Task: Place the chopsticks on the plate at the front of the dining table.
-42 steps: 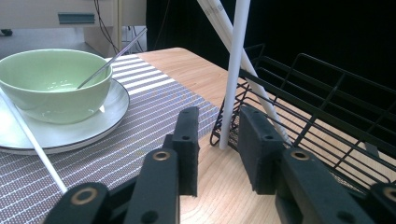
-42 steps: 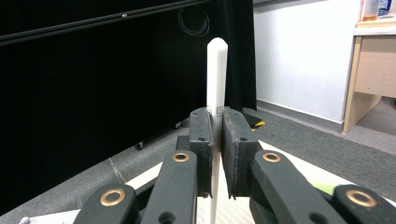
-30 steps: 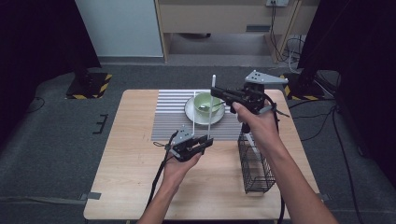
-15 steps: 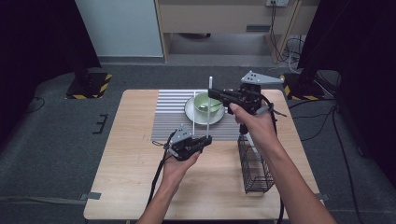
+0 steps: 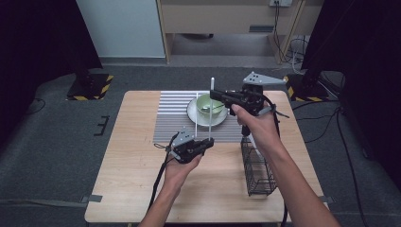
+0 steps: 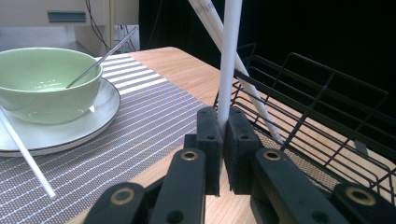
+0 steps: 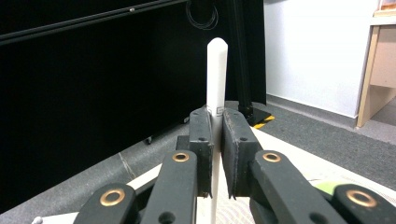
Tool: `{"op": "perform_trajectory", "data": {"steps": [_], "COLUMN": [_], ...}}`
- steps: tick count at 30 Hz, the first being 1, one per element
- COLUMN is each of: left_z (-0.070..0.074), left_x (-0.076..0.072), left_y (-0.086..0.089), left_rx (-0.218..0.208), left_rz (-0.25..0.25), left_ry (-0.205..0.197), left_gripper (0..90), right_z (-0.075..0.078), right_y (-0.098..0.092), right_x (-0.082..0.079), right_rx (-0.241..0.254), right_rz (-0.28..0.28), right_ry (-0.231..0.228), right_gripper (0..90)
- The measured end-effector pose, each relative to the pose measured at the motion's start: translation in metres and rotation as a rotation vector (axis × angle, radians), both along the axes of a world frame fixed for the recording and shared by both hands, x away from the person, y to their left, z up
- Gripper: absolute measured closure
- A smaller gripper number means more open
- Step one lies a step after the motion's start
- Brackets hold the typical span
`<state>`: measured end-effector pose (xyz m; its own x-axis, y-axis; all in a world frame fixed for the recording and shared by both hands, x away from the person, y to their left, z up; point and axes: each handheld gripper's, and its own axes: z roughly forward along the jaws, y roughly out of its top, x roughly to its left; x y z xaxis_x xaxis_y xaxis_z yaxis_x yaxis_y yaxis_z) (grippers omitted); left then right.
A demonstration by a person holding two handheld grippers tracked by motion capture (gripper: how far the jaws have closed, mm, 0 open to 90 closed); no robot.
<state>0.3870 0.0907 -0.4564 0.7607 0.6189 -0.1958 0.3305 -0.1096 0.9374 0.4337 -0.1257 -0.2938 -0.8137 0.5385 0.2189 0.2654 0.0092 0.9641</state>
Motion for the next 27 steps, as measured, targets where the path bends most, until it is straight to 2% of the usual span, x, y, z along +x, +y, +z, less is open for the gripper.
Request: {"op": "perform_trajectory", "data": {"steps": [4, 19, 27], "left_z": [0.0001, 0.0010, 0.0025], "left_x": [-0.0010, -0.0027, -0.0023], "left_y": [-0.0007, -0.0001, 0.0007], "left_rx": [0.015, 0.030, 0.028], "left_rz": [0.003, 0.041, 0.060], "left_ry": [-0.008, -0.023, -0.030], "left_gripper": [86.0, 86.4, 86.4], "right_z": [-0.0010, -0.0015, -0.0014], "right_y": [0.0007, -0.0002, -0.0009], "right_x": [0.0015, 0.0043, 0.0038], "right_rx": [-0.001, 0.001, -0.011], "right_rz": [-0.002, -0.008, -0.015], "right_ry": [0.004, 0.006, 0.001], "right_gripper": [83.2, 81.8, 70.5]}}
